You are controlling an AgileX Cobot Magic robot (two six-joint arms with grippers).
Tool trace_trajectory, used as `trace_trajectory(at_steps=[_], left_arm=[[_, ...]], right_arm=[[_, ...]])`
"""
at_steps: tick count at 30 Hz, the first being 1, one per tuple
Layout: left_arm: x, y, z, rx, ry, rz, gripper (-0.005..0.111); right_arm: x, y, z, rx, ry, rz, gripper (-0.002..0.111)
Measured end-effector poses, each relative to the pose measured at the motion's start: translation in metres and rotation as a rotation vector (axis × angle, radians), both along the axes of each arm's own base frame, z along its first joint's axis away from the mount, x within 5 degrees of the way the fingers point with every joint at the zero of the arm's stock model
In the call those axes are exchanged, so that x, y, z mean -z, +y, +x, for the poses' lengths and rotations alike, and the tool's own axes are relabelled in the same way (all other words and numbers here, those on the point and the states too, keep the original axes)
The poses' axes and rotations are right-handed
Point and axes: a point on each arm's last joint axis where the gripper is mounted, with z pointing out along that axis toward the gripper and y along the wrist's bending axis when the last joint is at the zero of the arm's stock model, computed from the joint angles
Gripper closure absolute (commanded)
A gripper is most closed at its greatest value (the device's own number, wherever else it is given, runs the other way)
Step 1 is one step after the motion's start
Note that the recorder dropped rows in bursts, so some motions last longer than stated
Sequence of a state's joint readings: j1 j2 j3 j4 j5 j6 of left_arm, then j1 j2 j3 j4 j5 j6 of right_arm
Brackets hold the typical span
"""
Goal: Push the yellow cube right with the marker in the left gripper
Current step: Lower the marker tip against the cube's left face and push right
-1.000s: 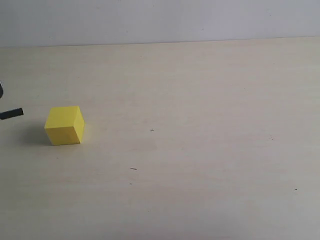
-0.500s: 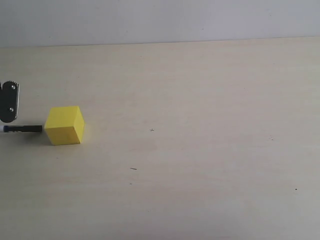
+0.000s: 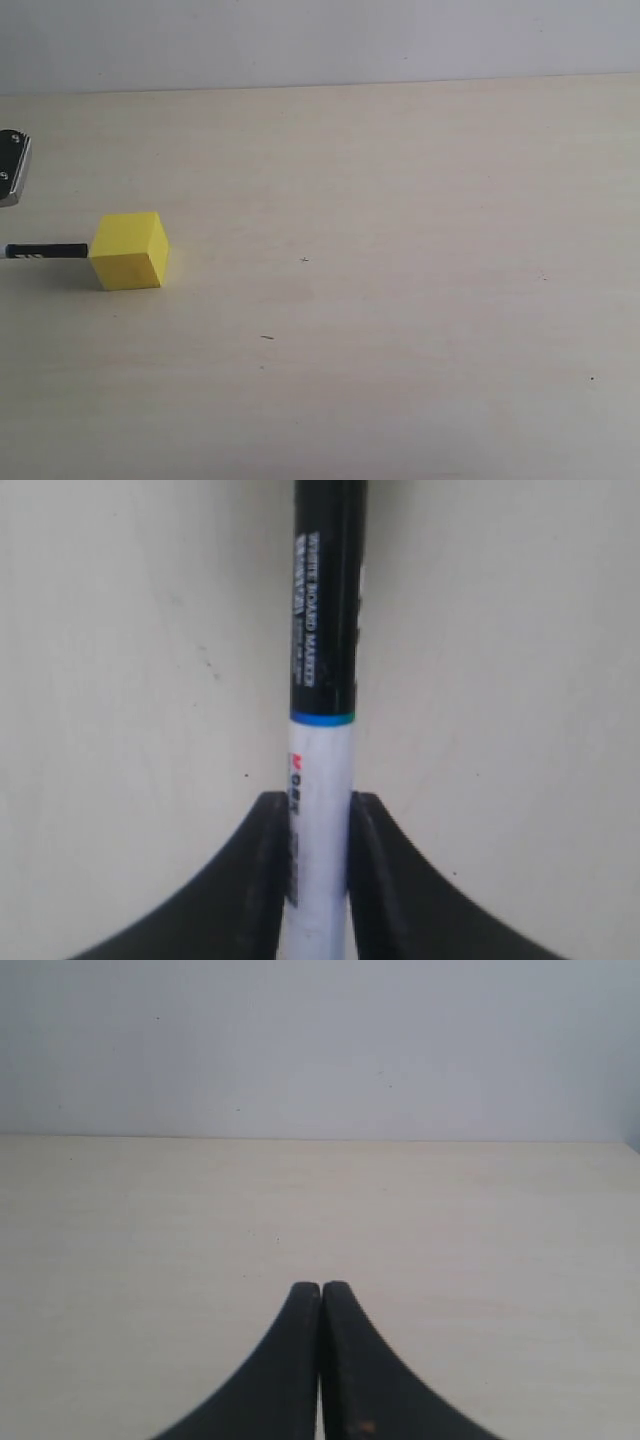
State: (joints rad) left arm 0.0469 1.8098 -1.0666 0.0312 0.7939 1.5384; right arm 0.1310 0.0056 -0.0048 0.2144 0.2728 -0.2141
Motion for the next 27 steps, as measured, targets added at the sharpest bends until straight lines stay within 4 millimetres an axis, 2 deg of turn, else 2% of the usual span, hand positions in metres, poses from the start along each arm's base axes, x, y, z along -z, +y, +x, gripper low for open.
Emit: trace_trajectory(at_steps=[7, 13, 17, 23, 27], left_arm=[[0.005, 0.001, 0.003, 0.005, -0.011, -0.001, 0.107], [0.019, 0.016, 0.005, -0.036, 0.016, -0.003, 0.107], [0.021, 0.021, 0.006, -0.049, -0.005, -0.024, 0.107], [0.021, 0.01, 0.009, -0.053, -0.024, -0.113, 0.107], [0.021, -0.016, 0.01, 0.006, -0.019, -0.139, 0.107]], right_arm=[[0.0, 0.0, 0.0, 0.0, 0.0, 0.0, 0.108], [0.0, 0.0, 0.0, 0.0, 0.0, 0.0, 0.108], [0.0, 0.0, 0.0, 0.0, 0.0, 0.0, 0.108], [0.0, 0.0, 0.0, 0.0, 0.0, 0.0, 0.108], [0.0, 0.0, 0.0, 0.0, 0.0, 0.0, 0.108]])
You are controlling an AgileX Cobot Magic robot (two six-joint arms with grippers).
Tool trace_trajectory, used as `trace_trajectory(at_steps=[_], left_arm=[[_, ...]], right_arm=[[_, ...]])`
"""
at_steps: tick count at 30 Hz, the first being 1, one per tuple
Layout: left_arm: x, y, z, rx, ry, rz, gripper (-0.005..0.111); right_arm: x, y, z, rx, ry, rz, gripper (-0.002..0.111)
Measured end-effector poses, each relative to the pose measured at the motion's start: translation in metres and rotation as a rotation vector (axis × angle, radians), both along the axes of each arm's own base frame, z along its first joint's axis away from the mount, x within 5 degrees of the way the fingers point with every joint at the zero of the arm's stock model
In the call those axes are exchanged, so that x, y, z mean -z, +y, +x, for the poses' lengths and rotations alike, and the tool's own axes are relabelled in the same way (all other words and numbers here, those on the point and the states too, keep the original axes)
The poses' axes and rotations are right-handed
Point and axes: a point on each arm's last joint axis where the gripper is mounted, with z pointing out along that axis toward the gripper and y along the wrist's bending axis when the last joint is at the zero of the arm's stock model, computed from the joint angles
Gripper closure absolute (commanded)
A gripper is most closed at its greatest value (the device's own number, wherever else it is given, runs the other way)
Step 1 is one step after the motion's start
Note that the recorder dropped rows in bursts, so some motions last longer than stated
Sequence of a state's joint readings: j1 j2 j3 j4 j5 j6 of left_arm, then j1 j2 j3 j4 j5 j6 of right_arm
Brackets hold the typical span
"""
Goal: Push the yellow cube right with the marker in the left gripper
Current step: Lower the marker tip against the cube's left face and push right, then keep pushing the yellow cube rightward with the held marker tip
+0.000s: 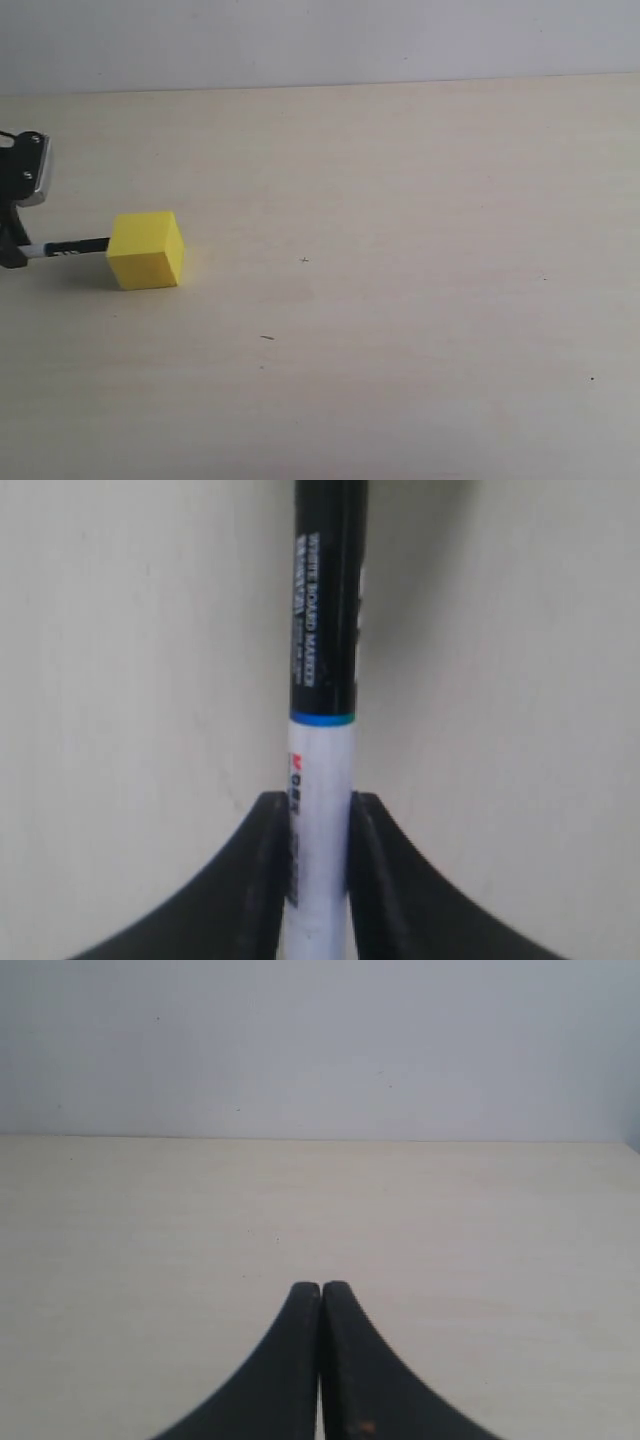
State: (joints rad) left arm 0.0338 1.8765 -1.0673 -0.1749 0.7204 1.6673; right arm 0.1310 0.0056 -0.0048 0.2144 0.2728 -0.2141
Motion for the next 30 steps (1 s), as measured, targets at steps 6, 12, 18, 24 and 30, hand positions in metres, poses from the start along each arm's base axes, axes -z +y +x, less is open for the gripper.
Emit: trace_trajectory(at_steps=[6, 12, 18, 24, 30], left_arm=[[0.0, -0.034, -0.001, 0.062, 0.0, -0.001, 0.107], [0.001, -0.014, -0.001, -0.048, 0.01, 0.082, 0.107], [0.001, -0.02, -0.002, -0.046, 0.021, 0.098, 0.107], [-0.004, -0.07, -0.004, 0.081, -0.002, 0.094, 0.107], [-0.011, -0.092, -0.001, 0.073, -0.042, 0.094, 0.107]], right_arm=[[0.0, 0.0, 0.0, 0.0, 0.0, 0.0, 0.108], [0.0, 0.0, 0.0, 0.0, 0.0, 0.0, 0.108], [0.0, 0.0, 0.0, 0.0, 0.0, 0.0, 0.108], [0.0, 0.0, 0.0, 0.0, 0.0, 0.0, 0.108], [0.0, 0.0, 0.0, 0.0, 0.0, 0.0, 0.108]])
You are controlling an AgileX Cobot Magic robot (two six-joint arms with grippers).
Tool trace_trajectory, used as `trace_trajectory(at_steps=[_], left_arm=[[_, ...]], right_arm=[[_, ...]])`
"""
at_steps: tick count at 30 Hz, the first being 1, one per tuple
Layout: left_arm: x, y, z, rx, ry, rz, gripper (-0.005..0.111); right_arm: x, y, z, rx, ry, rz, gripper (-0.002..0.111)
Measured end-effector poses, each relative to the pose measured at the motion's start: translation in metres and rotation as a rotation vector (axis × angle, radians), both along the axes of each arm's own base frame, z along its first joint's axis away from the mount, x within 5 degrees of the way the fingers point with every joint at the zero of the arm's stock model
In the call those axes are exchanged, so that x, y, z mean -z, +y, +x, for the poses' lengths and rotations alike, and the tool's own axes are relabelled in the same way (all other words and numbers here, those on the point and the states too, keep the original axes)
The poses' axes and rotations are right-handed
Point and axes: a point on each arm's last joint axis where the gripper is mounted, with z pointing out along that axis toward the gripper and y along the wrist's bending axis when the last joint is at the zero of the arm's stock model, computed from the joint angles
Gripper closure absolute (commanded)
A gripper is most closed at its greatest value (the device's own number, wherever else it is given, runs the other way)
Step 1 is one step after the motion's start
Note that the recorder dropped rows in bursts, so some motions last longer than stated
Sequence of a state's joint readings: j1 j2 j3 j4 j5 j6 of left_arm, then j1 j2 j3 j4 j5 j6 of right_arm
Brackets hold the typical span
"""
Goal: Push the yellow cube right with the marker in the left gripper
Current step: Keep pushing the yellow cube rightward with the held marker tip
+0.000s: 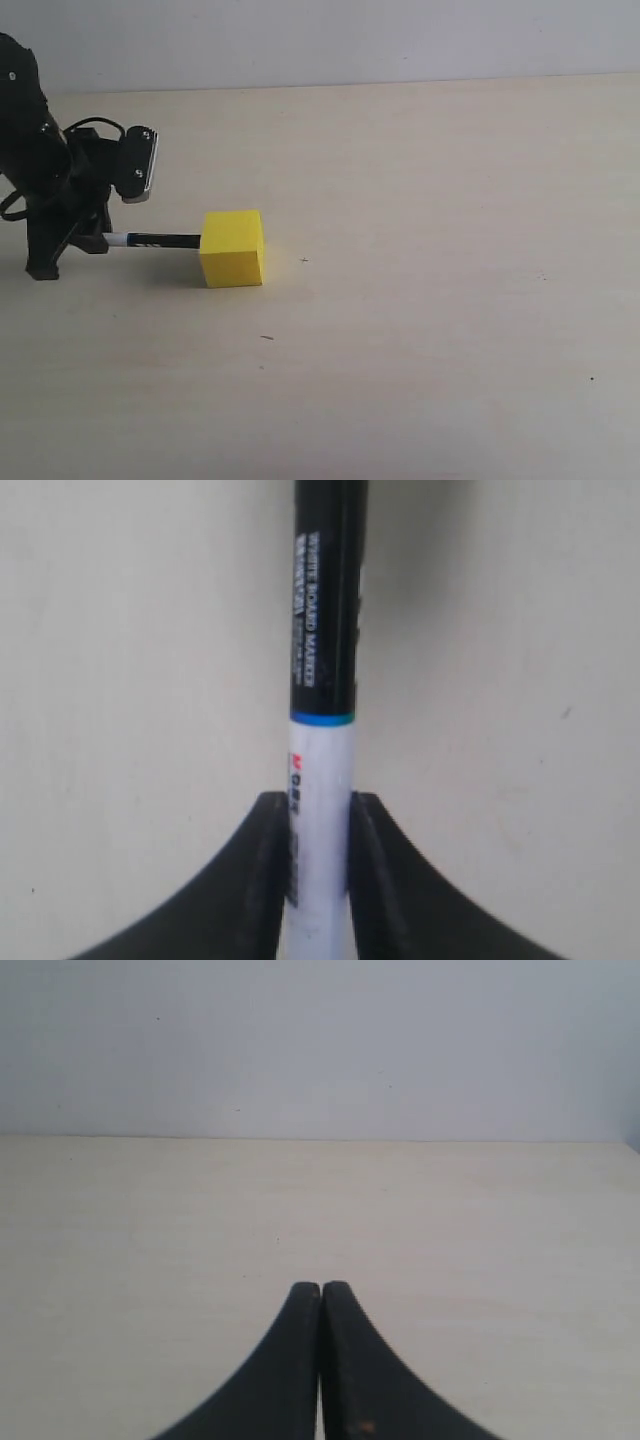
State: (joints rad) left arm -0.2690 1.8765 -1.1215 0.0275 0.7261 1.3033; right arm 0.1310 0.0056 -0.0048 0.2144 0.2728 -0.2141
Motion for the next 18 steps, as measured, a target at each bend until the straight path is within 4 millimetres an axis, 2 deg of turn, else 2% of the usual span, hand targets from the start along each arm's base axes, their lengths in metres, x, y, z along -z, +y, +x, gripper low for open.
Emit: trace_trajectory(at_steps=[6, 10, 13, 18], left_arm=[[0.0, 0.028, 0.001, -0.077, 0.054, 0.06, 0.107], [0.0, 0.032, 0.0, -0.088, 0.063, 0.068, 0.107], [0.0, 0.018, -0.001, -0.047, 0.051, 0.066, 0.107], [0.002, -0.024, -0.006, 0.076, -0.011, 0.045, 0.107]], right_arm=[[0.0, 0.0, 0.0, 0.0, 0.0, 0.0, 0.108], [0.0, 0.0, 0.0, 0.0, 0.0, 0.0, 0.108], [0.0, 0.0, 0.0, 0.0, 0.0, 0.0, 0.108], [0.0, 0.0, 0.0, 0.0, 0.0, 0.0, 0.108]])
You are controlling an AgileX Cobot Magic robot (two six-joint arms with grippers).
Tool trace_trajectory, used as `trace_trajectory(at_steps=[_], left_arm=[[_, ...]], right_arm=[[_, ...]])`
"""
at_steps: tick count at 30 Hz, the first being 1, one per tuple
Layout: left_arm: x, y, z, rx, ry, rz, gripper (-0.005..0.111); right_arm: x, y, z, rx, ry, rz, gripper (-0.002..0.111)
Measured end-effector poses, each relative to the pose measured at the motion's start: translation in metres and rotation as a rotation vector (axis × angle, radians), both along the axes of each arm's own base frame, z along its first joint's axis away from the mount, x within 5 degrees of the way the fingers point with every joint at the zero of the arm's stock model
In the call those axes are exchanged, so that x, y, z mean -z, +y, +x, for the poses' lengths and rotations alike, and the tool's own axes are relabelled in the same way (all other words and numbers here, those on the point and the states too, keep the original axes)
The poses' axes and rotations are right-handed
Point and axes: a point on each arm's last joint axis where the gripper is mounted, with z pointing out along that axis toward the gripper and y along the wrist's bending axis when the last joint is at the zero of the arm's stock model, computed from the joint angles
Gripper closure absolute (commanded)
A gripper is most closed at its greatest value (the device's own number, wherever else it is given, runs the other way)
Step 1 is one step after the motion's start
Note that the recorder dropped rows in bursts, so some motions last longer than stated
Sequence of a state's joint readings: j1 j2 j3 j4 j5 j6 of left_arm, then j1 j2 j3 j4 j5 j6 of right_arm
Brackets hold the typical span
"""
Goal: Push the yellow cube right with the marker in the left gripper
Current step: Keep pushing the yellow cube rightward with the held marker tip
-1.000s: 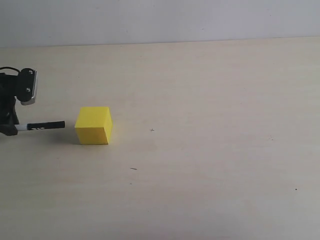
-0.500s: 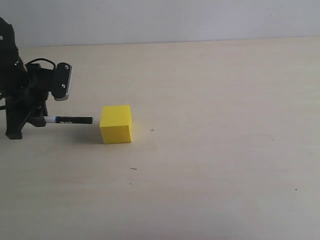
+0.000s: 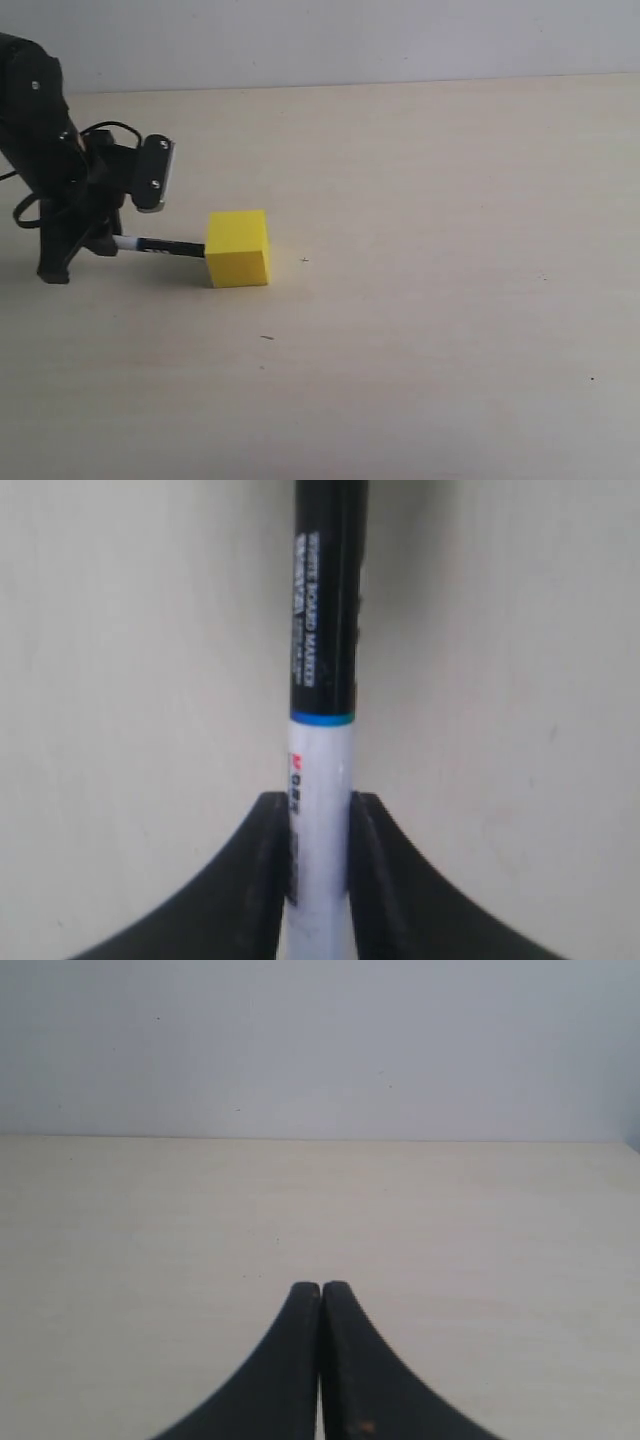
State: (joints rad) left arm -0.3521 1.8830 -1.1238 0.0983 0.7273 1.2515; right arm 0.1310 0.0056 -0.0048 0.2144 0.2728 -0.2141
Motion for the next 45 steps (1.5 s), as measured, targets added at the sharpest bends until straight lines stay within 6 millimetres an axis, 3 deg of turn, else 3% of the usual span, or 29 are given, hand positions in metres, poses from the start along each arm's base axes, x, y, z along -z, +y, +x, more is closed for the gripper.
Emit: trace_trajectory(at_steps=[3, 5, 13, 16, 27, 30, 38, 41, 45], left_arm=[[-0.002, -0.018, -0.003, 0.04, -0.017, -0.017, 0.107], [-0.003, -0.019, -0.003, 0.025, -0.021, -0.022, 0.107], [-0.001, 0.012, 0.006, -0.099, 0.003, 0.0, 0.107], [0.003, 0.013, 0.006, -0.105, 0.019, 0.006, 0.107], [0.016, -0.043, 0.0, 0.043, -0.012, -0.021, 0.107], [0.015, -0.044, 0.0, 0.041, -0.016, -0.023, 0.107], [0.016, -0.019, 0.009, -0.055, 0.004, -0.015, 0.107], [0.016, -0.022, 0.008, -0.047, 0.006, -0.014, 0.107], [0.017, -0.041, 0.001, 0.011, -0.006, -0.021, 0.107]], right_arm=[[0.0, 0.0, 0.0, 0.0, 0.0, 0.0, 0.108], [0.0, 0.0, 0.0, 0.0, 0.0, 0.0, 0.108], [0.0, 0.0, 0.0, 0.0, 0.0, 0.0, 0.108], [0.0, 0.0, 0.0, 0.0, 0.0, 0.0, 0.108], [0.0, 0.0, 0.0, 0.0, 0.0, 0.0, 0.108], [0.0, 0.0, 0.0, 0.0, 0.0, 0.0, 0.108], [0.0, 0.0, 0.0, 0.0, 0.0, 0.0, 0.108], [0.0, 0.0, 0.0, 0.0, 0.0, 0.0, 0.108], [0.0, 0.0, 0.0, 0.0, 0.0, 0.0, 0.108]])
